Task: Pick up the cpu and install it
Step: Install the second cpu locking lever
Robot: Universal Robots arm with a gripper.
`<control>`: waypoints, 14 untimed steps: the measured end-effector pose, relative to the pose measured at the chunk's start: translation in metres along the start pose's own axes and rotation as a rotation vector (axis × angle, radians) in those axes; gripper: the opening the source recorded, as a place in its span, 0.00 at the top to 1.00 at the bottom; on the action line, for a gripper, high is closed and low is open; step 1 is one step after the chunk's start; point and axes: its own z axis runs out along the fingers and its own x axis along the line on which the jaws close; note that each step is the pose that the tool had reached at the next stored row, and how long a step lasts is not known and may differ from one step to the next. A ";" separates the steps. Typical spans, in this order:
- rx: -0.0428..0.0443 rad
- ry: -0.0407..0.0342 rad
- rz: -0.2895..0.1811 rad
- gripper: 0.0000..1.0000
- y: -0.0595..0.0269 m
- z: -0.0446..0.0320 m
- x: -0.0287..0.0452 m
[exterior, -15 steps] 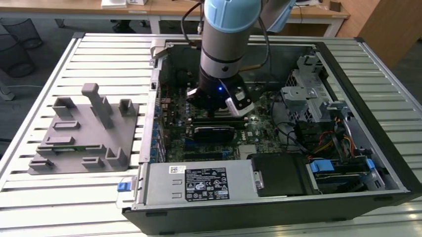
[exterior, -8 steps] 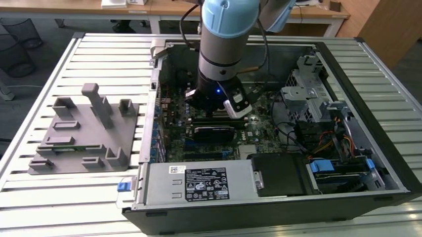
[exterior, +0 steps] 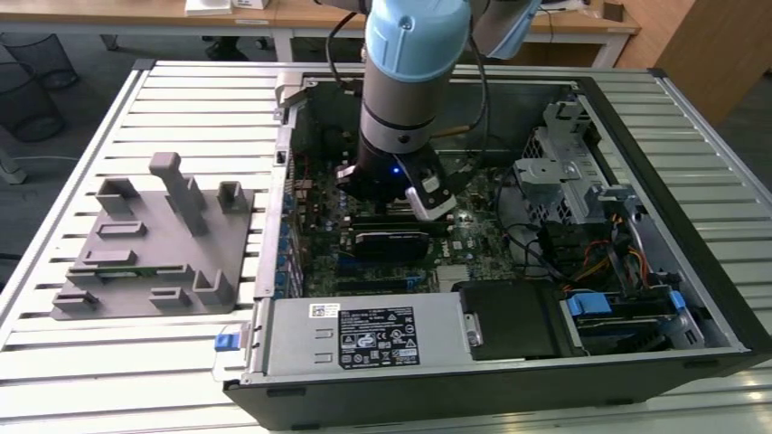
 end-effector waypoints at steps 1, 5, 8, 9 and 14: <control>-0.0030 0.0000 0.000 0.89 -0.0001 0.0004 0.0005; -0.0164 -0.0005 -0.001 0.89 -0.0004 0.0021 0.0017; -0.0250 -0.0008 -0.001 0.89 -0.0005 0.0037 0.0021; -0.0273 -0.0013 -0.002 0.89 -0.0006 0.0043 0.0022; -0.0377 -0.0014 -0.002 0.89 -0.0010 0.0053 0.0025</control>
